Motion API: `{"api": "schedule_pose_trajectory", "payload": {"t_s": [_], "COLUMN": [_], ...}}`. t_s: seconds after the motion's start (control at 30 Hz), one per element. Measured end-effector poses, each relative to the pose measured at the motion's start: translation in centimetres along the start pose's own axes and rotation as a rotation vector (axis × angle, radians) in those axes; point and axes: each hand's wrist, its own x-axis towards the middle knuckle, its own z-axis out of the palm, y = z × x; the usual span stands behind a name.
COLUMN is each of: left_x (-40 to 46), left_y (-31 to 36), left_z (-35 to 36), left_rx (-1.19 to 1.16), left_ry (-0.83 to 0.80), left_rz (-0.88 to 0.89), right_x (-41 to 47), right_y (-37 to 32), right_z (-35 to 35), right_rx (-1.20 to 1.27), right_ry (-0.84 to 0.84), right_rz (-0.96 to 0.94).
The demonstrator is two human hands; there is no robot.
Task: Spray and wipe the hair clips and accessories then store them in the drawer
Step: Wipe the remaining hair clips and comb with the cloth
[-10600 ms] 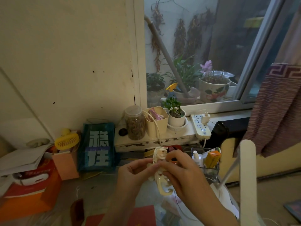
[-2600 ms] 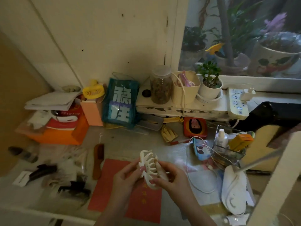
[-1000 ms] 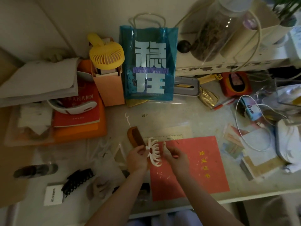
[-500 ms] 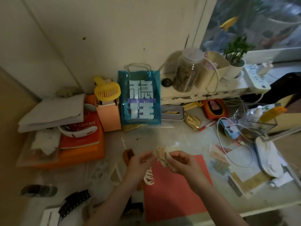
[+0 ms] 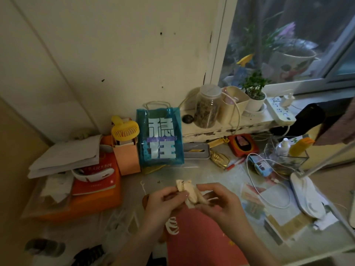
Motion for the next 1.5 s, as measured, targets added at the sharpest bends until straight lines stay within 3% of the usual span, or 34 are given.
{"api": "schedule_pose_trajectory", "payload": {"t_s": [0.23, 0.37, 0.5, 0.87, 1.03, 1.3, 1.5], "left_x": [-1.1, -1.1, -1.3, -3.1, -5.0, -7.9, -10.5], "left_y": [1.6, 1.8, 1.7, 0.0, -1.8, -4.4, -6.7], "left_z": [-0.8, -1.3, -1.6, -4.0, -6.5, -10.5, -16.5], "left_rx": [0.073, 0.08, 0.044, 0.067, 0.009, -0.215, -0.192], "left_ry": [-0.042, -0.029, -0.038, 0.003, 0.1, 0.405, 0.517], "left_rz": [0.072, 0.053, 0.003, -0.069, -0.075, -0.102, -0.148], "right_x": [-0.1, 0.0, -0.2, 0.9, 1.0, -0.8, -3.7], "right_y": [-1.0, -1.2, -1.1, -0.1, 0.4, -0.3, 0.5], "right_z": [0.0, 0.4, 0.9, 3.1, 6.0, 12.2, 19.3], "right_rx": [0.111, 0.372, 0.465, 0.236, 0.206, 0.162, -0.184], "right_ry": [0.067, 0.124, 0.064, -0.021, -0.173, -0.333, -0.488], "right_rz": [-0.007, 0.17, 0.226, 0.126, 0.158, 0.246, 0.024]}}
